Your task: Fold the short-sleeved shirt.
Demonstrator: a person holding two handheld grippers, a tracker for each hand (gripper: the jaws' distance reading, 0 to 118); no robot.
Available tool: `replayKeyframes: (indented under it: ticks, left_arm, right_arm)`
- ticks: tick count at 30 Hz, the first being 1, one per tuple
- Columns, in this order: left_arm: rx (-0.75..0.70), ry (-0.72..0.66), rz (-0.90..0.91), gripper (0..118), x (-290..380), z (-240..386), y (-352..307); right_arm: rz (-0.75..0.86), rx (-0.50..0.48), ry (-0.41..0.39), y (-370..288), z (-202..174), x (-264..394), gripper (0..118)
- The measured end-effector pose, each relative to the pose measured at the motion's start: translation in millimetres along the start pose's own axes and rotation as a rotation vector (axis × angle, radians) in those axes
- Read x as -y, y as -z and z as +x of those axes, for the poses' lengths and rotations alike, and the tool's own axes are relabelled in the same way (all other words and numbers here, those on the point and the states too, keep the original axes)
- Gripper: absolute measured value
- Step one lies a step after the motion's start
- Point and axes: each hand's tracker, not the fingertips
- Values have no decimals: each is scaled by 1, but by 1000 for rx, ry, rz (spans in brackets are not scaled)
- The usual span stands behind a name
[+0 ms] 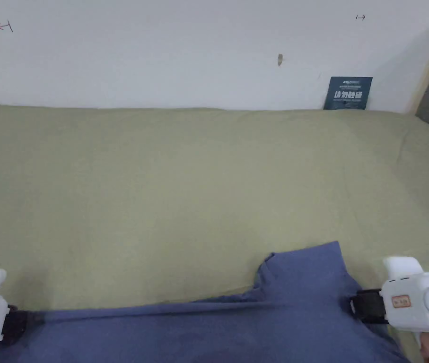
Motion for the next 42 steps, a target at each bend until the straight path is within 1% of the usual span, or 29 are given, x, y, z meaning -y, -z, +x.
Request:
replayKeyframes:
  ticks: [1,2,3,5,6,8,10,12,14,18,20,22,26,31,32,33,38,39,40,41,42]
  left_arm:
    - [2,-4,7,6,0,-1,-3]
    - [6,-7,18,6,1,-2,-7]
    - [10,-19,46,6,2,-4,-14]
    - [20,-25,64,6,3,-7,-28]
    - [30,-22,68,6,4,-8,-37]
    - [54,-20,108,6,9,-11,-58]
    - [49,-18,134,6,16,-14,-79]
    - [59,-24,156,6,25,-19,-97]
    - [61,-21,181,6,39,-21,-117]
    - [84,-12,228,6,83,-24,-153]
    - [99,-10,242,6,109,-27,-167]
    - [110,-18,253,6,135,-32,-175]
    - [144,-47,258,6,182,-43,-180]
    - [145,-16,250,6,221,-41,-169]
    - [135,-14,247,6,226,-40,-166]
    - [133,-11,243,6,229,-40,-163]
    - [139,-26,234,6,237,-48,-151]
    - [136,-18,242,16,238,-40,-157]
    - [133,-17,245,38,238,-40,-159]
    - [131,-23,235,76,237,-40,-158]
    - [101,-29,230,110,237,-41,-158]
  right_arm:
    - [17,-63,2,-6,0,0,0]
    - [33,-62,20,-10,-2,2,0]
    - [63,-13,40,-19,-4,4,0]
    - [77,-67,32,-33,3,3,0]
    - [86,-56,27,-43,4,4,0]
    - [117,-83,29,-64,8,7,0]
    - [161,-81,18,-91,6,12,0]
    - [197,-99,26,-115,8,21,0]
    - [231,-115,30,-140,10,36,0]
    - [276,-143,4,-186,12,78,0]
    - [290,-143,3,-204,14,104,0]
    - [296,-141,1,-220,8,130,0]
    - [265,-153,12,-226,9,181,0]
    - [208,-143,37,-213,9,224,0]
    - [200,-140,41,-209,9,229,0]
    - [190,-145,45,-201,17,232,0]
    - [166,-137,62,-184,21,237,0]
    - [166,-141,65,-182,21,236,0]
    - [167,-130,77,-183,20,235,4]
    - [170,-122,90,-185,18,235,22]
    - [170,-106,100,-186,18,232,72]
